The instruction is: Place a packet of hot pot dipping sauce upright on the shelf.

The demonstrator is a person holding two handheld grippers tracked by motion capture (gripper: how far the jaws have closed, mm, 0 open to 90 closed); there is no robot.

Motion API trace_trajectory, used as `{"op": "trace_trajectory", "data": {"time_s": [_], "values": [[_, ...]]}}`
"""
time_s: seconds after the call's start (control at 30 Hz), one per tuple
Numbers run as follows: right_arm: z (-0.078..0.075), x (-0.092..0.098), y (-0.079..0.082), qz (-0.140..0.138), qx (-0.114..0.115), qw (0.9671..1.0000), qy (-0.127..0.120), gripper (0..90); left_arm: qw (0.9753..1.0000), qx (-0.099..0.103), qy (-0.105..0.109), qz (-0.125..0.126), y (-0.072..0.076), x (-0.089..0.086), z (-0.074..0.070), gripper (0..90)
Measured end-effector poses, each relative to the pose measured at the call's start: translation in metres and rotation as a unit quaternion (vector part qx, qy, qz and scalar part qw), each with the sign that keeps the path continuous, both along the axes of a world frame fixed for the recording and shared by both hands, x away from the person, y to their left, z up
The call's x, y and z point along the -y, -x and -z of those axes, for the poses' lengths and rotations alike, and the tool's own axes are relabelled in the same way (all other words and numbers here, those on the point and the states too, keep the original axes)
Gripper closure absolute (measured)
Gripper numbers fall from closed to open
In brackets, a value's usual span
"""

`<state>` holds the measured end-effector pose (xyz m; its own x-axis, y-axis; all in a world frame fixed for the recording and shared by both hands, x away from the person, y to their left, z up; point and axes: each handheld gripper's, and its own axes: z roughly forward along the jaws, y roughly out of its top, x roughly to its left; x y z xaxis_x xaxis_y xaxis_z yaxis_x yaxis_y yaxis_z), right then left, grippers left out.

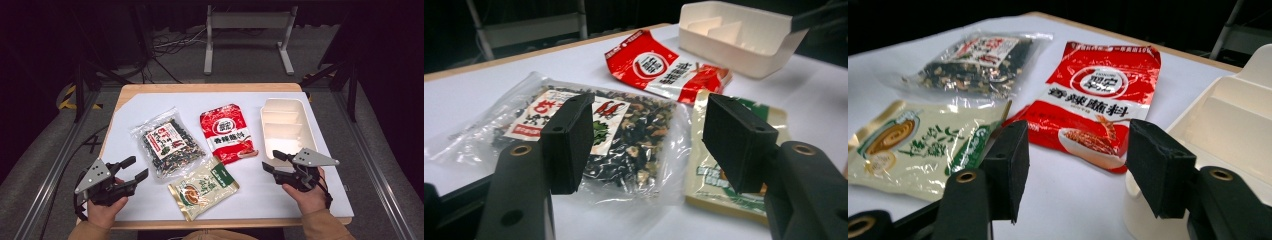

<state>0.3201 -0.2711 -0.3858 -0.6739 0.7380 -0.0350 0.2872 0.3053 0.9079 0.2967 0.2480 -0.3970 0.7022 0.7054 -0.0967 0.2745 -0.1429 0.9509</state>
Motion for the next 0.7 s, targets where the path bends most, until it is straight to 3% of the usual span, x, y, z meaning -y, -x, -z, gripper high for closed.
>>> {"op": "trace_trajectory", "data": {"time_s": [0.3, 0.53, 0.7], "values": [[-0.009, -0.016, 0.004, -0.029, 0.006, 0.9995, 0.01, 45.2, 1.0, -0.001, -0.009, -0.003, 0.0, 0.001, 0.001, 37.2], [-0.019, -0.026, 0.005, -0.044, -0.008, 0.999, 0.008, 40.2, 0.9998, 0.001, -0.02, -0.004, 0.0, 0.003, 0.001, 37.0], [-0.022, -0.037, 0.005, -0.061, -0.003, 0.9981, 0.005, 34.9, 0.9998, 0.0, -0.021, -0.002, 0.0, 0.005, 0.002, 36.8]]}}
